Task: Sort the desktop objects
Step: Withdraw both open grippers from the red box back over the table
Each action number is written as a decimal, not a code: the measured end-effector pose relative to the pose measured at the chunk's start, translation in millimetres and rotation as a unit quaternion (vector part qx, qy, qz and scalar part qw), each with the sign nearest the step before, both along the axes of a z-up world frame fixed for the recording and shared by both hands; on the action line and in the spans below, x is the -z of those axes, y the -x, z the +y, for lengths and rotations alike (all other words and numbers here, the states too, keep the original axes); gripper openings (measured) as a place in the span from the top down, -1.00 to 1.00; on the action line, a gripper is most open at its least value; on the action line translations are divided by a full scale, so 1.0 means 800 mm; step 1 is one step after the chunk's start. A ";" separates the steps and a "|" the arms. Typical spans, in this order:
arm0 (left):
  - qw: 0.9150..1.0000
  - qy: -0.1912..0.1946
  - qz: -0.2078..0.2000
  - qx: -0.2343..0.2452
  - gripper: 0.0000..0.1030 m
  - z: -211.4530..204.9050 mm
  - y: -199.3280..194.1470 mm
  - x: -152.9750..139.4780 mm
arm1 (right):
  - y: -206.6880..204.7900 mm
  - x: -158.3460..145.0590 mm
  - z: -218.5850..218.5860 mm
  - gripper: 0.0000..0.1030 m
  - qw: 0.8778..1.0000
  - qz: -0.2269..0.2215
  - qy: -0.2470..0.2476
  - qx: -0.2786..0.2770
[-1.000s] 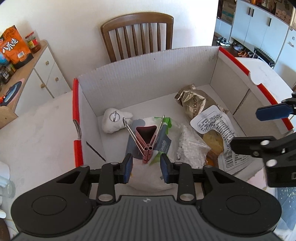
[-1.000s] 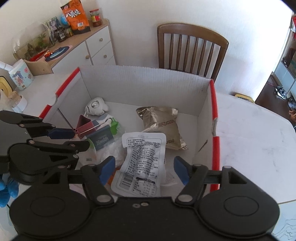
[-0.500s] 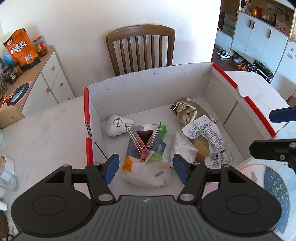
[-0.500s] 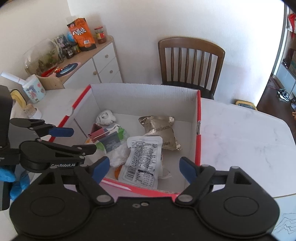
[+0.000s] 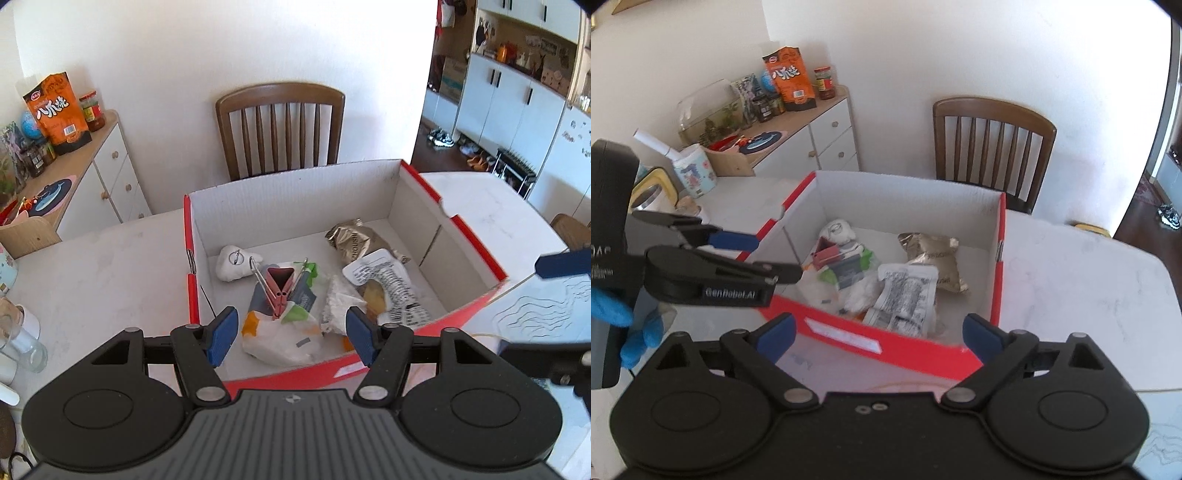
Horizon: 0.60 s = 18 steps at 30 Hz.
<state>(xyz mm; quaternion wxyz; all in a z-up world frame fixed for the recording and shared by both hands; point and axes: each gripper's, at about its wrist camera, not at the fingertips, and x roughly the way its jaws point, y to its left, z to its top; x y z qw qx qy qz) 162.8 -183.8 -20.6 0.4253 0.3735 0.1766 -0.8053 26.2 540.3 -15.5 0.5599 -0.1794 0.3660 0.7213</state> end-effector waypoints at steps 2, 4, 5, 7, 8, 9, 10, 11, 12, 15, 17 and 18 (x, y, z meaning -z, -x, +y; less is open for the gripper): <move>1.000 0.005 0.005 -0.001 -0.24 0.008 -0.003 -0.005 | 0.001 -0.001 -0.010 -0.88 1.000 0.005 0.000 -0.001; 1.000 0.011 0.009 0.000 -0.24 0.018 -0.007 -0.011 | 0.002 -0.002 -0.021 -0.88 1.000 0.006 0.001 -0.003; 1.000 0.012 0.011 0.001 -0.24 0.022 -0.009 -0.013 | 0.003 -0.004 -0.025 -0.88 1.000 0.007 0.000 -0.003; 1.000 0.012 0.015 0.003 -0.24 0.031 -0.013 -0.018 | 0.004 -0.006 -0.036 -0.88 1.000 0.007 -0.001 -0.006; 1.000 0.012 0.017 0.004 -0.24 0.036 -0.015 -0.020 | 0.005 -0.007 -0.041 -0.88 1.000 0.008 -0.001 -0.006; 1.000 0.012 0.018 0.004 -0.28 0.041 -0.017 -0.021 | 0.006 -0.008 -0.047 -0.88 1.000 0.008 -0.002 -0.007; 1.000 0.013 0.019 0.005 -0.35 0.046 -0.019 -0.023 | 0.006 -0.010 -0.052 -0.88 1.000 0.008 -0.002 -0.007; 1.000 0.013 0.020 0.004 -0.37 0.050 -0.022 -0.025 | 0.007 -0.010 -0.058 -0.88 1.000 0.008 -0.002 -0.007; 1.000 0.014 0.021 0.002 -0.38 0.055 -0.024 -0.026 | 0.008 -0.012 -0.063 -0.88 1.000 0.008 -0.001 -0.008; 1.000 0.016 0.026 0.002 -0.38 0.071 -0.033 -0.031 | 0.013 -0.015 -0.079 -0.88 1.000 0.006 -0.002 -0.009; 0.999 0.019 0.030 0.003 -0.41 0.080 -0.039 -0.033 | 0.016 -0.016 -0.089 -0.88 1.000 0.005 -0.001 -0.008; 0.999 0.021 0.031 0.003 -0.45 0.086 -0.042 -0.034 | 0.018 -0.017 -0.094 -0.88 1.000 0.005 0.000 -0.008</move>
